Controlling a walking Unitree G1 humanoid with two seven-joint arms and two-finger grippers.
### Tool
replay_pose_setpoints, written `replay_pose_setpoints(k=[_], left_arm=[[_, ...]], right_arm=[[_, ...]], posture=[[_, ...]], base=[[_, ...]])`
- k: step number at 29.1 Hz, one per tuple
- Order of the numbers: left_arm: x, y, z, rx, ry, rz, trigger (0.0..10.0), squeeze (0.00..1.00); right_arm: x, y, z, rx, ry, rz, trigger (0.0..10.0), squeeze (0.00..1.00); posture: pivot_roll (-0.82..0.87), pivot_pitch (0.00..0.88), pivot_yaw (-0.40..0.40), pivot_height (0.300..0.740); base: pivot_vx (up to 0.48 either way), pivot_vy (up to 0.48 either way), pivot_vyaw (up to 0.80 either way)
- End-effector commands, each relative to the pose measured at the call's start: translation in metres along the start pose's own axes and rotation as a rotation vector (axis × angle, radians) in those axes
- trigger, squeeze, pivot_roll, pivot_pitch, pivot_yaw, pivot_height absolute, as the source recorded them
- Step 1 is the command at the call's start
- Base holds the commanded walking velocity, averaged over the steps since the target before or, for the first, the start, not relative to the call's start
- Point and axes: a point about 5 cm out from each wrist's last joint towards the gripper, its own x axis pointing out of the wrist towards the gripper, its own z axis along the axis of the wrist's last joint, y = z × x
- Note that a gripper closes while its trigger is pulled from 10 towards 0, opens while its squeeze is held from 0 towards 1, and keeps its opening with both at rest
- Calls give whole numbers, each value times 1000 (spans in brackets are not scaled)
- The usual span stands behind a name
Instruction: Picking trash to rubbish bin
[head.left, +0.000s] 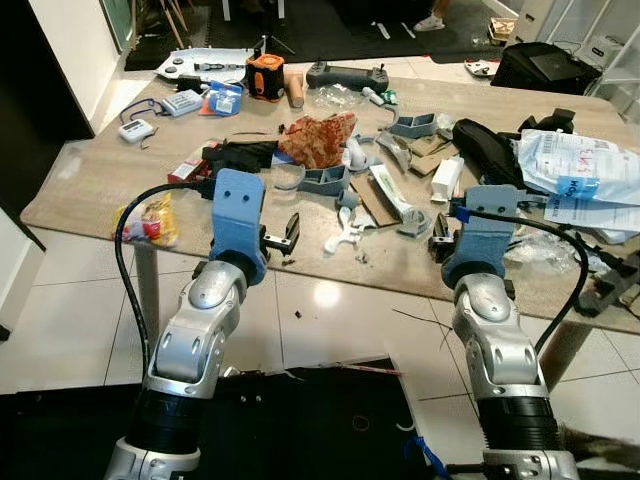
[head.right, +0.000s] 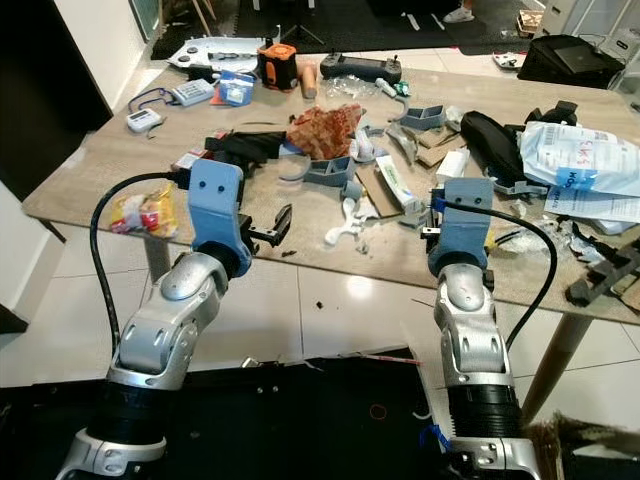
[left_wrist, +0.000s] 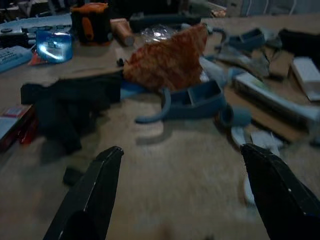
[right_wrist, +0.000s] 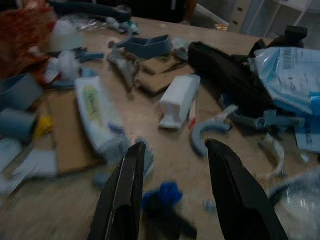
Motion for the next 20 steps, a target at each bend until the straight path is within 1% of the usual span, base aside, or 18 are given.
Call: replay_pose_setpoints(k=[1,10,20], left_arm=[[-1,0,-3,-5,6,-2,10000,0],[0,-1,-3,-1,6,-8,10000,0],[0,-1,-3,9,9,-16,10000,0]], right_arm=[[-1,2,-4,-1,28,-2,10000,0],[-2,1,-5,2,30,-10,10000,0],[-1,3,-4,5,39,-12,10000,0]], posture=[[-15,112,12,740],[-12,124,17,740],[-5,137,20,740]], base=[[416,0,0],[380,0,0],[0,0,0]])
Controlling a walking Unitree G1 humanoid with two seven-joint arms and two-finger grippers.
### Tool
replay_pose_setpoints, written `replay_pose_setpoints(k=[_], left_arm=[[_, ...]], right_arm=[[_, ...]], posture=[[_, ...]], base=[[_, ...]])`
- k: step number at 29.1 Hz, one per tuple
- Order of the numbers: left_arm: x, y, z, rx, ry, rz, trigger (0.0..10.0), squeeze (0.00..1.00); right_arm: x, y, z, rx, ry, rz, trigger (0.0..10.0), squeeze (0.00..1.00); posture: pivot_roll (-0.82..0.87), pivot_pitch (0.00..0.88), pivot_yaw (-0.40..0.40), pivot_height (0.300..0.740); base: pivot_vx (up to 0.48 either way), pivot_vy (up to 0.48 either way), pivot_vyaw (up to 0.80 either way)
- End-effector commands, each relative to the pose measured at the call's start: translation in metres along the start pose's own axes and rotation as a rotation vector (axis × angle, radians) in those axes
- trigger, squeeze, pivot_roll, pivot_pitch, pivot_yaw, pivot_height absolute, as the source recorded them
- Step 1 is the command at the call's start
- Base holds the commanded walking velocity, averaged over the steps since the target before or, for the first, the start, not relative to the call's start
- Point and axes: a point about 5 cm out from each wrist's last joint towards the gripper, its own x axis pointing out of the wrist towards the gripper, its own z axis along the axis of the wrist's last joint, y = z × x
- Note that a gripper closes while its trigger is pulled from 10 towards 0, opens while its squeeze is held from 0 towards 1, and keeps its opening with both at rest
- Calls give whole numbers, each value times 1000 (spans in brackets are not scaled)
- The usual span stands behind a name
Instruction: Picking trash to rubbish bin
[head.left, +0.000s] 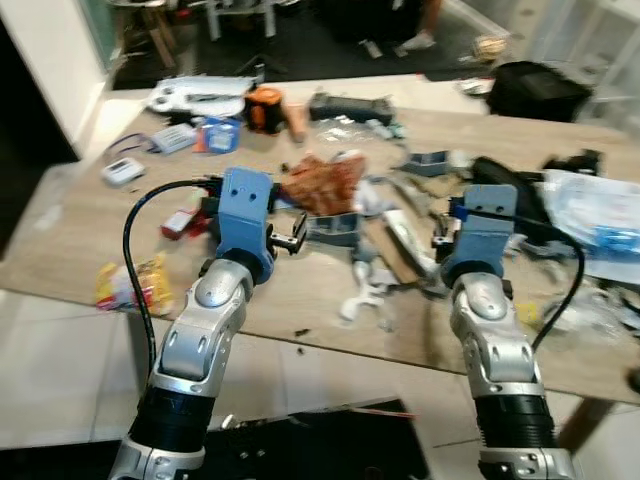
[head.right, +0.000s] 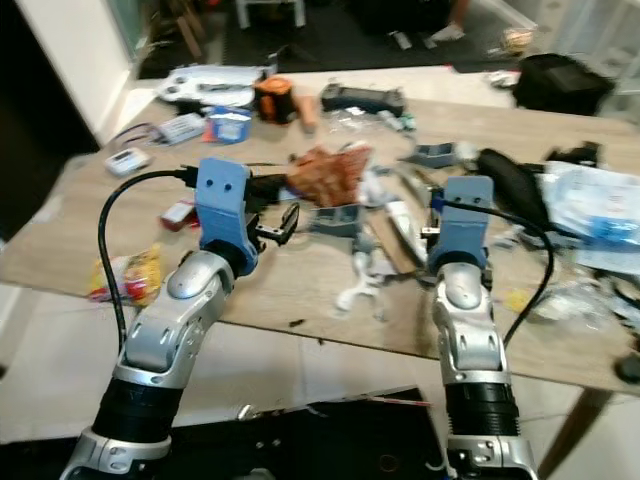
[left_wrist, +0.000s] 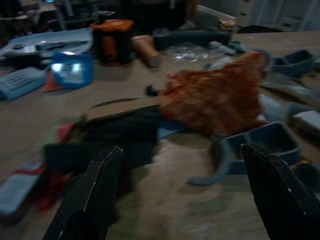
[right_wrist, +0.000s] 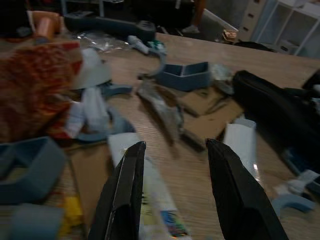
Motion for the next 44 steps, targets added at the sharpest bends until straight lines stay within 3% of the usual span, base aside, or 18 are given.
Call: replay_pose_setpoints(k=[1,13,34,36,39,44], left_arm=[[-2,-1,-3,9,15,-14,10000,0],[-2,-6,-5,54,38,-44,10000,0],[-3,-7,-11,34,79,-51,10000,0],[-3,-8,-11,72,89,-66,10000,0],[-3,-9,-12,109,100,-78,10000,0],[-2,-7,-15,88,114,-48,10000,0]], right_arm=[[-1,-6,-4,-2,24,-19,10000,0],[-1,-6,-6,-5,38,-16,10000,0],[4,-3,-5,6,57,42,10000,0],[4,-3,-5,5,60,45,10000,0],[4,-3,-5,5,63,48,10000,0],[4,-3,-5,9,66,49,10000,0]], posture=[[-4,141,20,740],[-4,141,20,740],[-7,152,11,740],[-7,152,11,740],[-7,152,11,740],[-6,154,12,740]], base=[[0,0,0],[0,-80,0],[0,-69,0],[0,0,0],[0,-480,0],[0,-384,0]])
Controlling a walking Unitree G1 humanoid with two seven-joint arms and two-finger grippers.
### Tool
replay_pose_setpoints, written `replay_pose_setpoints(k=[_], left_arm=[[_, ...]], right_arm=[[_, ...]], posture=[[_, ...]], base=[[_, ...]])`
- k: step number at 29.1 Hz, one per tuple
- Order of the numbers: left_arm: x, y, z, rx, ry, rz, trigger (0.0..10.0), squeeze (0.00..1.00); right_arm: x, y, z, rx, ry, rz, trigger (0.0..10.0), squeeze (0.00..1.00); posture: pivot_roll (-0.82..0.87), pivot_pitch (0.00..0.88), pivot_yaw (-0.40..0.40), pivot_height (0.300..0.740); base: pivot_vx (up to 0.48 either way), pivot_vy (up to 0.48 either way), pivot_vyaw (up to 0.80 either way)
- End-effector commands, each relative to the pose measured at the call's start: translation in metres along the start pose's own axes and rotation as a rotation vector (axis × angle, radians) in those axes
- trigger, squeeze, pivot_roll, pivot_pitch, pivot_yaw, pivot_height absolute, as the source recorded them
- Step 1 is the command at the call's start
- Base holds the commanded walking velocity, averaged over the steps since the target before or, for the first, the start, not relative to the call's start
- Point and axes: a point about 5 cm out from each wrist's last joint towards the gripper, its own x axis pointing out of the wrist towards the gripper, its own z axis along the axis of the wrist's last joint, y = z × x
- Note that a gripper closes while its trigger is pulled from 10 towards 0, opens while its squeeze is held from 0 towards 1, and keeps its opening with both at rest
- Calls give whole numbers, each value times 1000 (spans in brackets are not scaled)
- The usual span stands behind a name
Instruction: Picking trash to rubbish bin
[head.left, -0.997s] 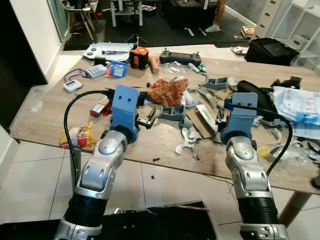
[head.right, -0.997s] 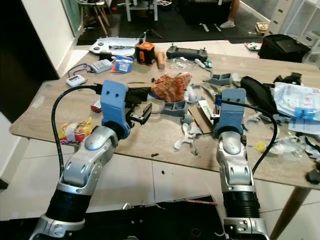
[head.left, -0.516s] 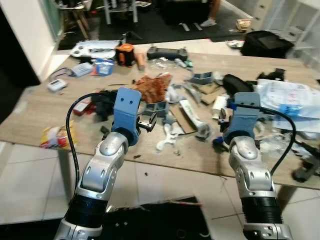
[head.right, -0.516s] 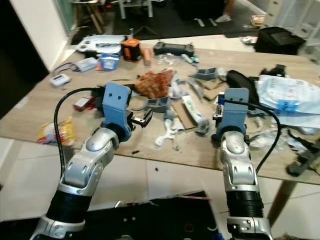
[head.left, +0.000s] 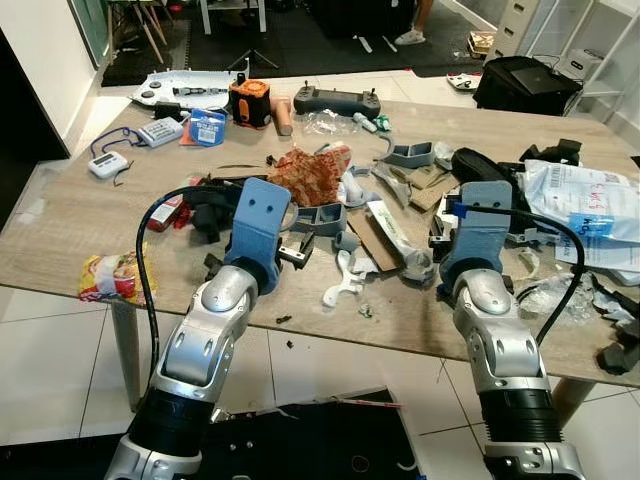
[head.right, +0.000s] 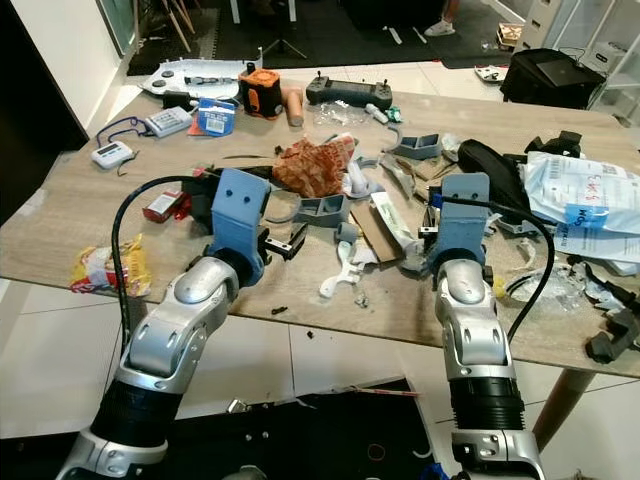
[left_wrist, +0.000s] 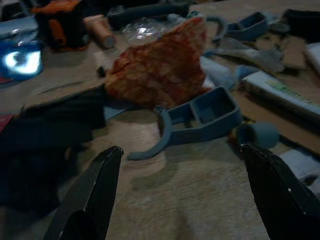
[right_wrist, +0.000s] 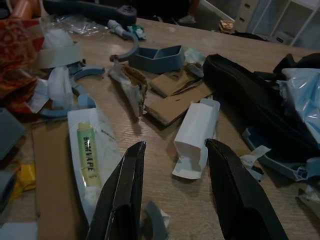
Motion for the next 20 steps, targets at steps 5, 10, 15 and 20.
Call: replay_pose_setpoints(k=[5,10,15,20], left_arm=[[-1,1,-7,-36,37,12,10000,0],[-3,-1,-8,-35,44,2,10000,0],[-3,-1,-7,-35,42,-1,10000,0],[-2,0,-7,-23,48,2,10000,0]], right_arm=[[0,-1,-4,24,24,17,10000,0],[1,1,-2,48,14,46,10000,0],[1,3,-2,57,14,57,10000,0],[2,2,-1,59,17,62,10000,0]], posture=[[-8,153,15,740],[-5,155,11,740],[-5,155,11,740],[-5,155,11,740]], base=[[0,0,0],[0,0,0],[0,0,0],[0,0,0]])
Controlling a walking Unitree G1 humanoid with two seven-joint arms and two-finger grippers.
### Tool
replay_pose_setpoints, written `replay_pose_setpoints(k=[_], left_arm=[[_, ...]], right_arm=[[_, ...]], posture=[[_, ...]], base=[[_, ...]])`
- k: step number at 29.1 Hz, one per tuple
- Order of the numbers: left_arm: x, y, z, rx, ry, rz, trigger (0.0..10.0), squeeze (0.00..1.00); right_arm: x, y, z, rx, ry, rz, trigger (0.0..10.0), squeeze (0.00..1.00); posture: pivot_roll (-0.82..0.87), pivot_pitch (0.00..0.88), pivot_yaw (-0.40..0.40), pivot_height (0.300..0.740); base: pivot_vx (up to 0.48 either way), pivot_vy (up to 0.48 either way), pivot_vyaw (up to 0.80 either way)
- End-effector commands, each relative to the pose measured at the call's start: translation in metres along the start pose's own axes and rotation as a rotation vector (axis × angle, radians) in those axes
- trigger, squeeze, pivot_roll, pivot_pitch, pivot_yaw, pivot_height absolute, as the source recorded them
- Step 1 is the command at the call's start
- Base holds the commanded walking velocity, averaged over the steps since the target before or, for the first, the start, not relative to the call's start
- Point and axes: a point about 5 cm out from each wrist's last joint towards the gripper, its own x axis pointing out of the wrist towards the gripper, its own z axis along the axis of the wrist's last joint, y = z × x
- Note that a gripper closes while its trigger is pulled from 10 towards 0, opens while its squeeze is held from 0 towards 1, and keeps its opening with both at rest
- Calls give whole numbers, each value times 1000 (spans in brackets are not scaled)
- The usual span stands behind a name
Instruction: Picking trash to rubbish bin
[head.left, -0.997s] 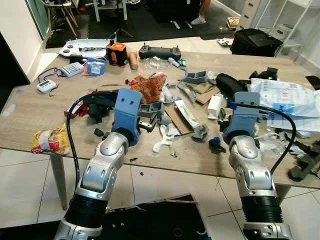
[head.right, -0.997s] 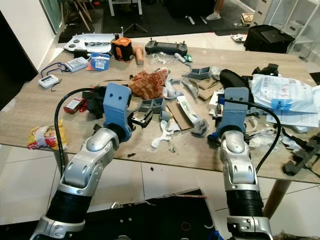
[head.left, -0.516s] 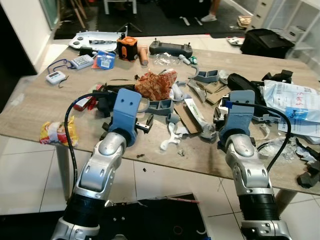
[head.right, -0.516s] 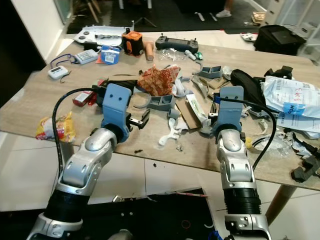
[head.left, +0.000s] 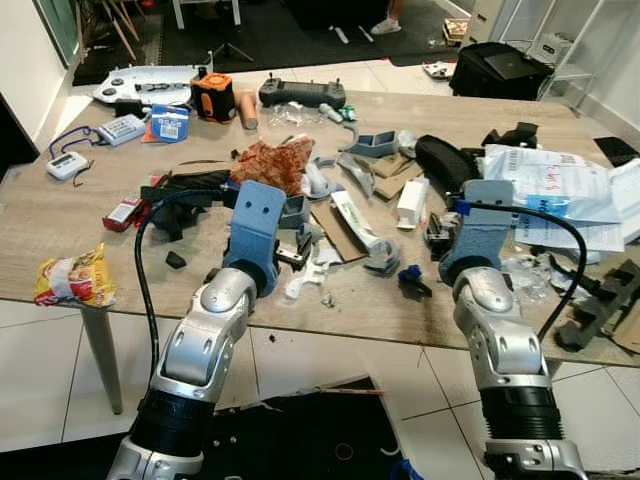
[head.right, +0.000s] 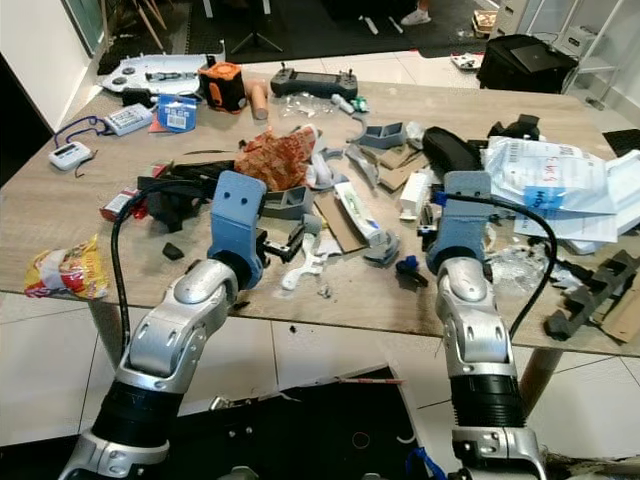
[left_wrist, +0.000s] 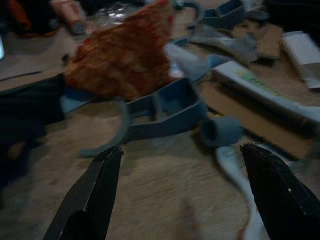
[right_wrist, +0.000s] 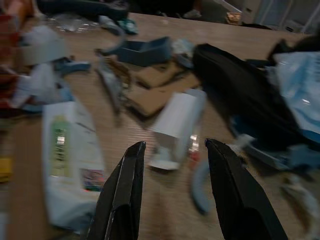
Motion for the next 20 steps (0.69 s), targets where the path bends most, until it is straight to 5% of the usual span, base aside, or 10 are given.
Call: replay_pose_setpoints(k=[1,9,10,17,20], left_arm=[[-1,1,-3,10,20,10,10000,0],[0,3,4,40,3,-2,10000,0],[0,5,6,57,-1,-14,10000,0],[1,6,16,138,-19,-75,10000,0],[0,1,19,178,-32,-138,10000,0]], right_arm=[[2,-4,-4,20,28,3,10000,0],[17,-21,14,27,71,61,10000,0],[21,-28,20,34,85,71,10000,1000],[30,-52,39,-8,166,140,10000,1000],[31,-59,41,-29,287,292,10000,1000]], posture=[[-5,155,11,740],[-5,155,11,740],[-8,144,16,740],[-13,140,11,740],[-21,135,11,740]], base=[[0,0,0],[0,0,0],[0,0,0],[0,0,0],[0,0,0]])
